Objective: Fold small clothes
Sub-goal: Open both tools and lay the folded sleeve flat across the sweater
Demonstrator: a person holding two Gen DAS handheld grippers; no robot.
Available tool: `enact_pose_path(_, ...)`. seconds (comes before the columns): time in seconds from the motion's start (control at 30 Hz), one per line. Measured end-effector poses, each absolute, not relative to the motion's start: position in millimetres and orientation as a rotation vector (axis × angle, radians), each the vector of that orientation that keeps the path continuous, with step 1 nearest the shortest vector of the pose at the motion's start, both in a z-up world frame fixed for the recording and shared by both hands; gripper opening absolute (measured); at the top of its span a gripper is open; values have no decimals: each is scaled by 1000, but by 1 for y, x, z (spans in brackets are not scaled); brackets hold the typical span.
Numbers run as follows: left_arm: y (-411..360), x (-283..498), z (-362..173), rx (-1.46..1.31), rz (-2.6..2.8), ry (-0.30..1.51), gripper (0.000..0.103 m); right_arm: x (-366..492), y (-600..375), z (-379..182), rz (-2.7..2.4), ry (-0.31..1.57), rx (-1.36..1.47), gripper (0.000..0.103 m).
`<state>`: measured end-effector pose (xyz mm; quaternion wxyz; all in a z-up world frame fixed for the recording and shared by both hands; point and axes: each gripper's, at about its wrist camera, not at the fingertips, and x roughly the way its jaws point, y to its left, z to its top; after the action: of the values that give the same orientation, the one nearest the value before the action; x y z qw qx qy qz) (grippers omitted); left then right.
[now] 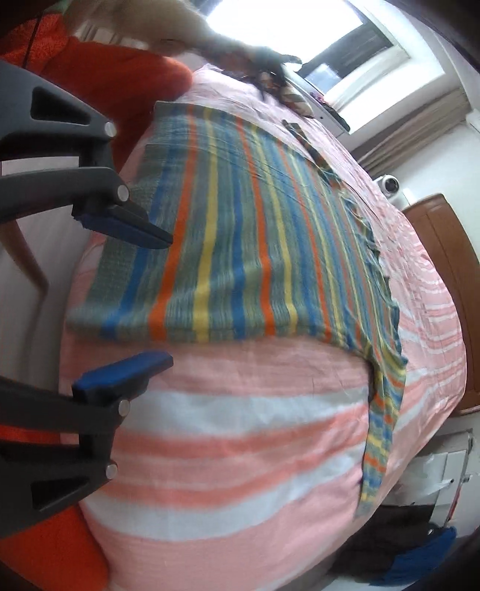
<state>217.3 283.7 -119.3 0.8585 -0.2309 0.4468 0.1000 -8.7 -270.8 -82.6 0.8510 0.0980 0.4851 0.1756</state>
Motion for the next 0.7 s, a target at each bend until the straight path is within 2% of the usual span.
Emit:
enact_pose_path(0.07,296,241,-133,-499,250,975,65,-12,-258,-83,389,1027,145,58)
enact_pose_path(0.1,301,248,-137,-531,249,983,54,-13,-253,-83,396,1028,115,58)
enact_pose_path(0.17,303,258,-144,-582,230,978,3,-13,-247,-85,403,1034,90,58)
enact_pose_path(0.23,297,263,-143,-449,322,976,0,-12,-250,-88,399,1044,98,58)
enact_pose_path(0.3,305,261,-143,-362,438,949,0,-9,-255,-89,387,1050,119,58)
enact_pose_path(0.4,328,256,-156,-464,443,957,1,-9,-259,-89,367,1037,145,58)
enact_pose_path(0.47,321,258,-155,-400,439,964,2,-7,-263,-91,362,1040,156,58)
enact_pose_path(0.57,310,252,-148,-358,426,984,11,-6,-266,-92,364,1043,172,58)
enact_pose_path(0.6,308,248,-144,-353,428,983,24,-6,-269,-91,364,1040,178,58)
enact_pose_path(0.63,306,240,-138,-351,429,976,44,-6,-270,-89,363,1030,182,58)
enact_pose_path(0.7,294,218,-121,-324,421,932,66,-8,-274,-81,342,997,184,58)
